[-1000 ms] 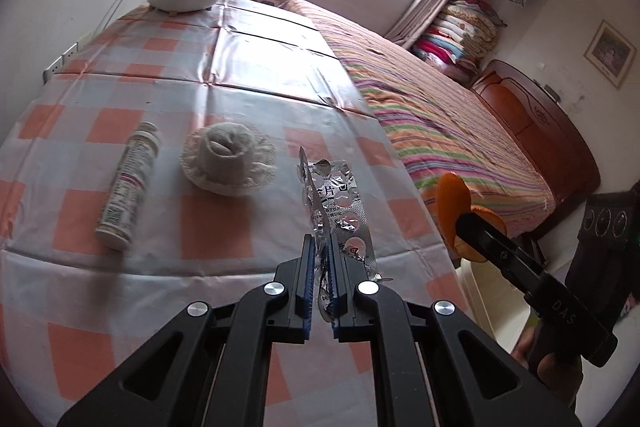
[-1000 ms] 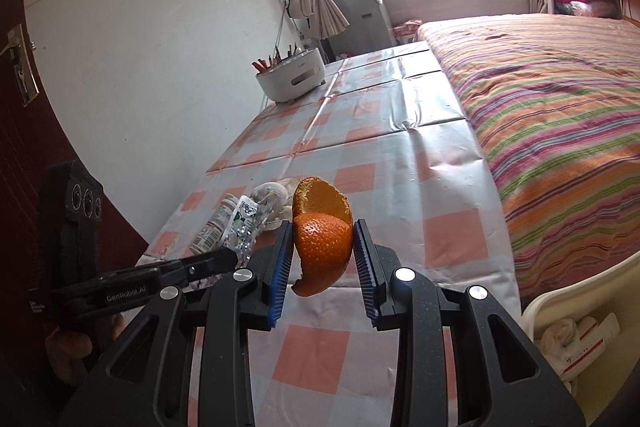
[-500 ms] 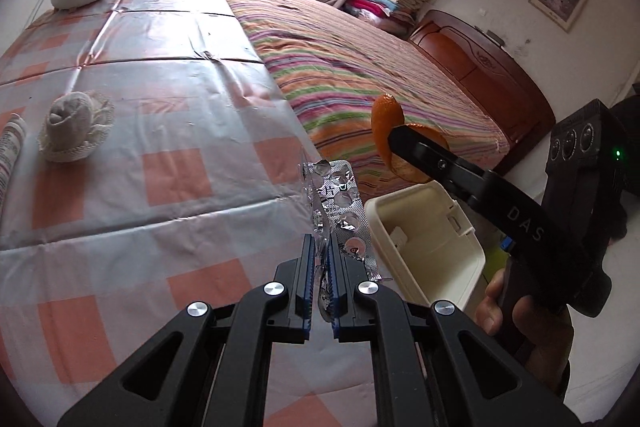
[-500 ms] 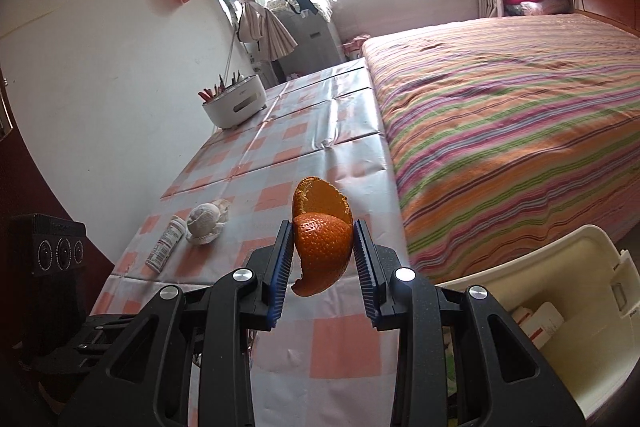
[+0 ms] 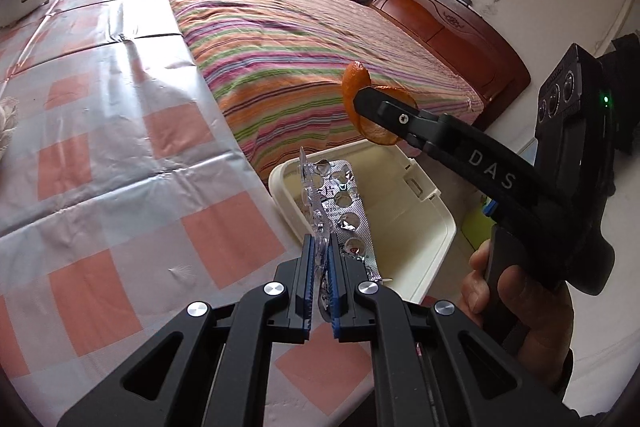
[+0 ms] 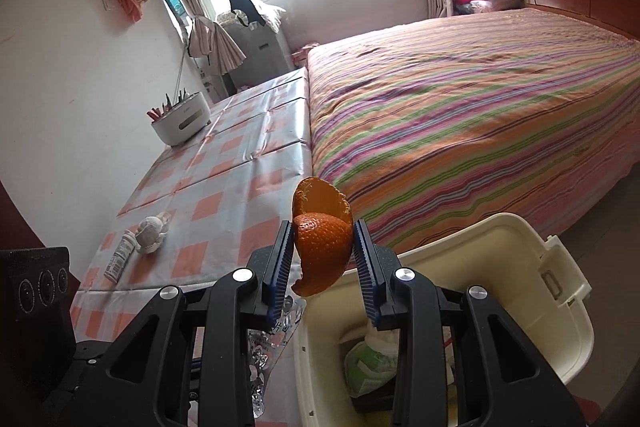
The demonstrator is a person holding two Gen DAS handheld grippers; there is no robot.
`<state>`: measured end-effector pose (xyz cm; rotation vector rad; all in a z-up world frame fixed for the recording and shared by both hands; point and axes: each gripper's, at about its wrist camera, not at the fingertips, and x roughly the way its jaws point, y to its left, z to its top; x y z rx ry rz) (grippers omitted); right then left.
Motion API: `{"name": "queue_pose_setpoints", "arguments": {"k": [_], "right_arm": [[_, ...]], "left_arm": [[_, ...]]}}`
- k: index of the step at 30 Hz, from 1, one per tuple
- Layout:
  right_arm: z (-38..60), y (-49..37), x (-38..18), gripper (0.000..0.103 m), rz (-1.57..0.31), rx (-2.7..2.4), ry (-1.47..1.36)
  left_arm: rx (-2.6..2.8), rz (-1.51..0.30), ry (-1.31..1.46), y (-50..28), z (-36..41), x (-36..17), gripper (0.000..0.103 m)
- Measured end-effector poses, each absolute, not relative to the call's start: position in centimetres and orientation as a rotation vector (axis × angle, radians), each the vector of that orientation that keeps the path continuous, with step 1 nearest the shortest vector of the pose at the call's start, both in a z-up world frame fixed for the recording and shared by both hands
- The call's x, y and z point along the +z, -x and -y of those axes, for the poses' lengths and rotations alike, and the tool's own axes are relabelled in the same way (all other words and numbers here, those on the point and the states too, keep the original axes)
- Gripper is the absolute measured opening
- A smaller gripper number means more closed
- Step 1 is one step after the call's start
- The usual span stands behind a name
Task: Collect trash
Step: 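Carry the peel and blister pack to the cream bin and open both tools inside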
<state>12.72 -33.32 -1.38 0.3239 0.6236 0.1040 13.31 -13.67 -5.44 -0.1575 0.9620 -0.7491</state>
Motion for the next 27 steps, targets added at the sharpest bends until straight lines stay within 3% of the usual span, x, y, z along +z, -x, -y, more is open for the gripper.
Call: {"name": "queue_pose_setpoints", "arguments": {"k": [12, 16, 17, 18, 24, 27], "right_arm": [[36.2, -11.6, -1.6, 0.032, -0.619, -0.064, -0.291], [36.8, -11.6, -1.9, 0.043, -0.629, -0.102, -0.302], [36.9, -11.7, -1.9, 0.051, -0.630, -0.109, -0.303], [37.0, -11.8, -2.0, 0.053, -0.634, -0.116, -0.310], [37.6, -11.5, -1.5, 0.054, -0.587, -0.078, -0.418], [38.0, -11.0, -0.7, 0.062, -0.520, -0.089, -0.455]], "left_arm": [[-0.768, -0.989, 0.129, -13.6, 16.3, -6.5, 0.006], [-0.767, -0.991, 0.120, -13.9, 16.6, -6.7, 0.006], [-0.767, -0.995, 0.122, -14.0, 16.7, -6.7, 0.006], [-0.768, -0.998, 0.122, -14.0, 16.7, -6.8, 0.006], [-0.770, -0.998, 0.115, -13.8, 17.0, -6.7, 0.006], [-0.774, -1.003, 0.105, -13.8, 17.4, -6.8, 0.006]]}}
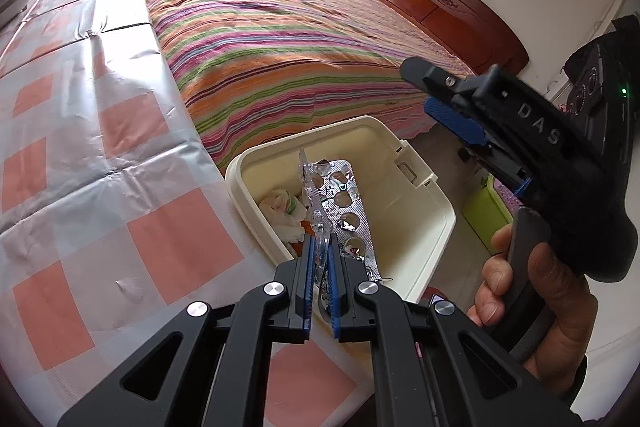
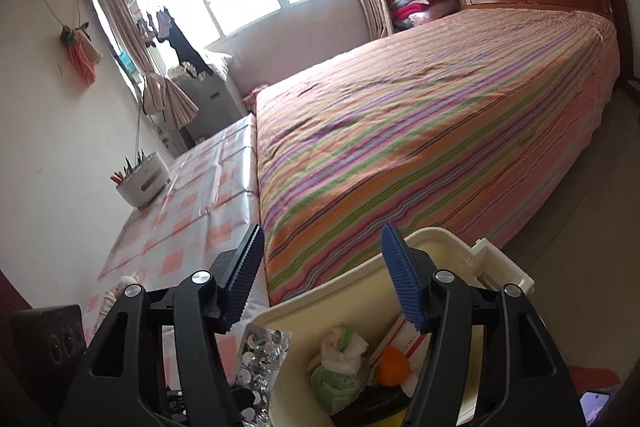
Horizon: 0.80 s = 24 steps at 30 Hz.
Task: Collect trash
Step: 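Carry the peel and blister pack to the cream bin and open both tools inside, then move both tools back over the table toward the cloth bundle and tube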
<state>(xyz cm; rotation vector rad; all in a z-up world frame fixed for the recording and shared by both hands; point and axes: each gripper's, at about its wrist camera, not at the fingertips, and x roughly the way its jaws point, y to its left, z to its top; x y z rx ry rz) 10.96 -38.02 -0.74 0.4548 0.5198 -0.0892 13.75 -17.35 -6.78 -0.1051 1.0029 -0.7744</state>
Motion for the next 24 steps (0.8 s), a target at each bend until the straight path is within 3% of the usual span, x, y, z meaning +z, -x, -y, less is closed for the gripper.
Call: {"name": "queue_pose_setpoints", "arguments": {"k": [12, 14, 16, 18, 24], "right_arm": [[38.2, -10.2, -0.7, 0.062, -0.415, -0.083, -0.494], [38.0, -10.1, -0.8, 0.062, -0.412, -0.089, -0.489], [38.1, -9.9, -0.5, 0.062, -0.400, -0.089, -0.494], [38.3, -9.9, -0.5, 0.062, -0.395, -0.093, -0.500], [37.2, -10.8, -1.1, 0.065, -0.410, -0.076, -0.497]], "left_arm": [[-0.773, -1.011, 0.065, -14.1, 19.5, -7.0, 0.008], [-0.773, -1.027, 0.066, -14.2, 19.9, -7.1, 0.019], [-0.793, -1.025, 0.084, -14.1, 20.0, -7.0, 0.063], [-0.785, -0.976, 0.095, -13.6, 19.6, -6.4, 0.069], [-0.750, -0.915, 0.107, -13.3, 16.5, -4.7, 0.071]]}}
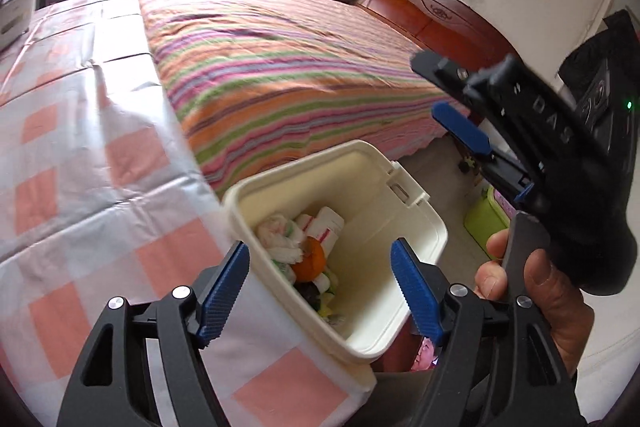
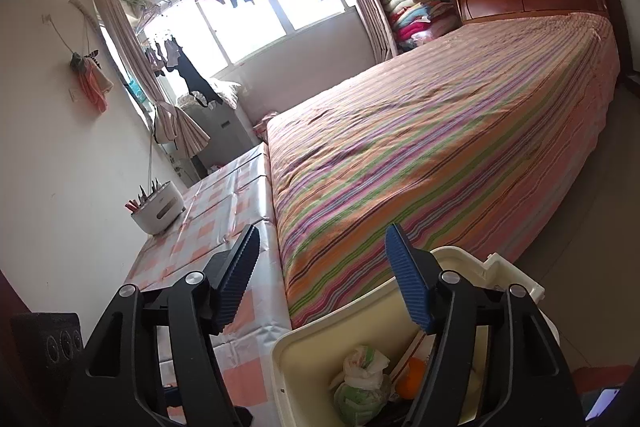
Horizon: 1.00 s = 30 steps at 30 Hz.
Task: Collect trash
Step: 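Move both tools back over the table toward the cloth bundle and tube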
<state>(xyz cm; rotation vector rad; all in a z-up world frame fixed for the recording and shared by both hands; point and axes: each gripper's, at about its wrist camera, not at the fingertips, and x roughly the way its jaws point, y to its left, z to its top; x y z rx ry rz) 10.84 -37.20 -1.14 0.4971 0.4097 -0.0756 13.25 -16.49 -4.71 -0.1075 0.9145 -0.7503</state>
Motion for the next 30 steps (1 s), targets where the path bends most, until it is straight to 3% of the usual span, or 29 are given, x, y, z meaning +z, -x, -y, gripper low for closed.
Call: {"name": "queue_pose_setpoints", "arguments": {"k": [8, 23, 30], "right_arm": [[33.8, -12.9, -1.7, 0.066, -0.452, -0.024, -0.467], [23.0, -16.5, -1.6, 0.072, -0.569, 0.182, -0.328], [18.0, -17.6, -2.3, 0.074, -0.639, 0.305, -0.246]], "left_arm": [[-0.623, -0.878, 0.140, -14.8, 10.2, -3.2, 0.072], [-0.233, -0.651, 0.182, -16.3, -5.2, -0.4, 0.072], [-0.144, -0.670, 0.252, -16.6, -10.8, -0.6, 0.072]]}}
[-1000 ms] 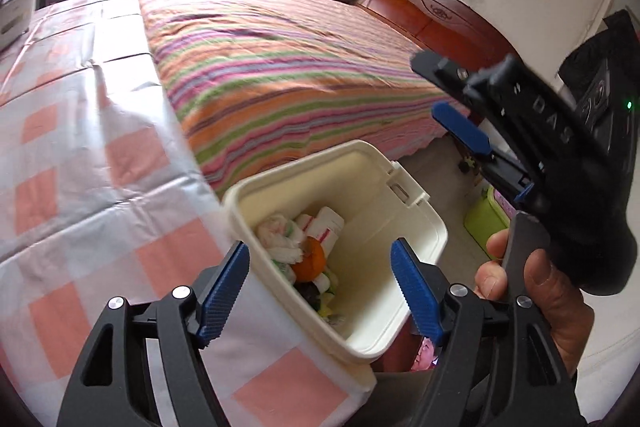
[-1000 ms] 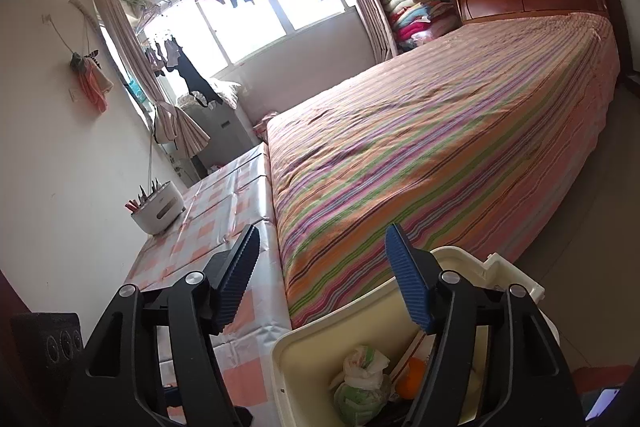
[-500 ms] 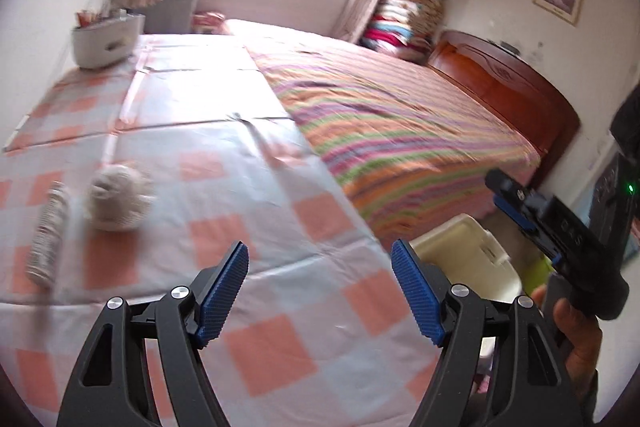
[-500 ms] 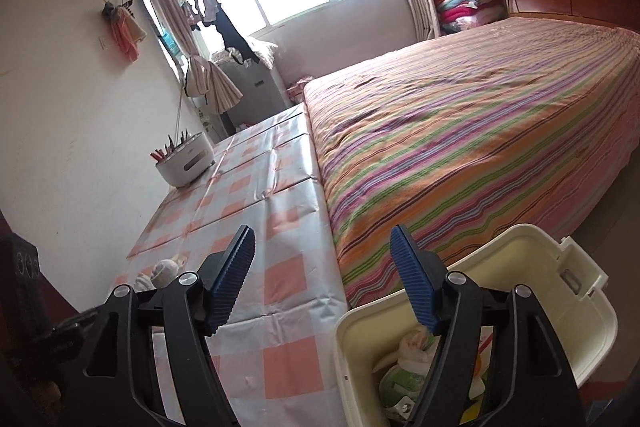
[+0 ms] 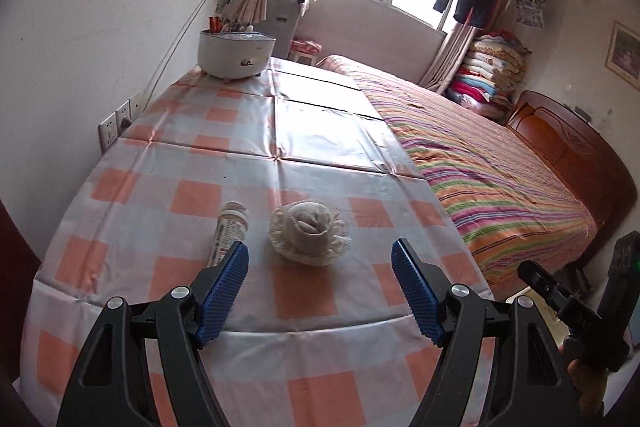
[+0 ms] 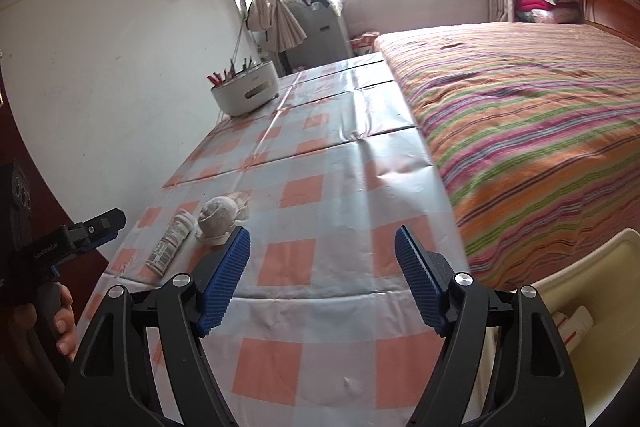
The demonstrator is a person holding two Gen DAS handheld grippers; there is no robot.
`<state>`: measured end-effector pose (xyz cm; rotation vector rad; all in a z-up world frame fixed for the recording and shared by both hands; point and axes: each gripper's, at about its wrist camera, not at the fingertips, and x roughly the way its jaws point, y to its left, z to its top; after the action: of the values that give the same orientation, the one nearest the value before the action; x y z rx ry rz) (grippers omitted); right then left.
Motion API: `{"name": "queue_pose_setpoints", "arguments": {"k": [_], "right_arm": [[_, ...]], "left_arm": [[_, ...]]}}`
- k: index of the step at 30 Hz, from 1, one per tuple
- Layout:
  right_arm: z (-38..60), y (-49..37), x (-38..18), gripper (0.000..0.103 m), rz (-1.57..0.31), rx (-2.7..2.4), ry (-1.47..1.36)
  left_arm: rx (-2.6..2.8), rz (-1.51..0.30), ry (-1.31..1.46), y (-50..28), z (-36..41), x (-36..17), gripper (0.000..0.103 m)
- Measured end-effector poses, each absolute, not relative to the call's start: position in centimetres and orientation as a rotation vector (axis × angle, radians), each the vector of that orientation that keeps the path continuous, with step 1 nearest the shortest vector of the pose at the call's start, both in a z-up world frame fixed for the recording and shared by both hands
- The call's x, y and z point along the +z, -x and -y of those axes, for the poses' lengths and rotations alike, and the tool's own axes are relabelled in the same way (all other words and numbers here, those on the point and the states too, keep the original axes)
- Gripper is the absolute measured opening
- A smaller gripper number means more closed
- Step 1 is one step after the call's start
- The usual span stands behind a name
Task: Collect trash
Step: 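Move both tools back over the table toward the cloth bundle and tube, then grasp the white lace-trimmed cloth bundle with the right tool while the left tool grasps the white pill tube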
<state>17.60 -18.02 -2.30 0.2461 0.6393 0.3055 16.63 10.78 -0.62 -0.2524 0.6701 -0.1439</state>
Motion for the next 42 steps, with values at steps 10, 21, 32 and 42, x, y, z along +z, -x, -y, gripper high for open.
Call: {"name": "queue_pose_setpoints", "arguments": {"k": [10, 21, 32, 42], "right_arm": [[8.1, -23.0, -2.4, 0.074, -0.725, 0.486, -0.098], [0.6, -28.2, -4.3, 0.074, -0.792, 0.551, 0.118], [-3.2, -30.3, -6.3, 0.052, -0.847, 0.588, 0.242], [-1.9, -30.7, -5.7, 0.043, -0.844, 0.590, 0.208]], "left_arm": [[-0.072, -0.686, 0.302, -16.3, -14.6, -1.0, 0.072], [0.001, -0.727, 0.320, -15.6, -17.7, -2.1, 0.072], [0.024, -0.758, 0.344, -15.8, -19.1, -2.6, 0.072], [0.026, -0.781, 0.333, -16.2, -18.7, -2.9, 0.072]]}}
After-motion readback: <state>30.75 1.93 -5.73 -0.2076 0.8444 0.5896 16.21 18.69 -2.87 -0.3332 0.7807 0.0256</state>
